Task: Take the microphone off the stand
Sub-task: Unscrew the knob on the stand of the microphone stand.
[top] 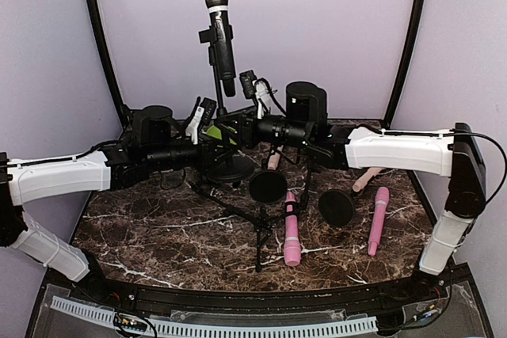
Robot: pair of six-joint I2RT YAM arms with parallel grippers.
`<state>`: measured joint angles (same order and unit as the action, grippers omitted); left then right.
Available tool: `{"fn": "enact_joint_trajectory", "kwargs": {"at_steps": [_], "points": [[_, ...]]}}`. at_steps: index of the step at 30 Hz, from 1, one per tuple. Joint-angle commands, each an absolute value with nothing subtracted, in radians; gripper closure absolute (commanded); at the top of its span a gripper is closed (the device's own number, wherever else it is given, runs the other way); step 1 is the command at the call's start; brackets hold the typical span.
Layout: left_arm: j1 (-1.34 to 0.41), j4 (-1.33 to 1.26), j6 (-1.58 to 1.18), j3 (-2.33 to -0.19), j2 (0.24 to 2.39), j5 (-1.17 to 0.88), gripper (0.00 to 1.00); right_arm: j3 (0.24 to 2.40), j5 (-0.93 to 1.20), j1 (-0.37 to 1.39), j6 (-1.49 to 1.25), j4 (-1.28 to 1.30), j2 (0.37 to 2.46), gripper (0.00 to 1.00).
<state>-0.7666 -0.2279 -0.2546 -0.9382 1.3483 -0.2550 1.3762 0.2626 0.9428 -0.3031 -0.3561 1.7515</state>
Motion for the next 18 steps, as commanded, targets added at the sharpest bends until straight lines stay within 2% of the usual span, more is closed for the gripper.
{"fn": "enact_joint_trajectory", "kwargs": {"at_steps": [1, 5, 8, 18], "points": [[-0.767, -0.304, -0.231, -0.941, 1.310, -0.297, 1.00, 1.396, 0.287, 0.947, -0.319, -0.429, 1.748, 0.79], [-0.767, -0.329, -0.237, -0.920, 1.284, -0.332, 1.00, 1.378, 0.305, 0.940, -0.321, -0.442, 1.728, 0.94], [-0.764, -0.341, -0.249, -0.907, 1.269, -0.370, 1.00, 1.347, 0.349, 0.924, -0.333, -0.476, 1.705, 1.00], [-0.737, -0.433, -0.263, -0.865, 1.200, -0.595, 1.00, 1.255, 0.648, 0.858, -0.451, -0.663, 1.625, 1.00]]}}
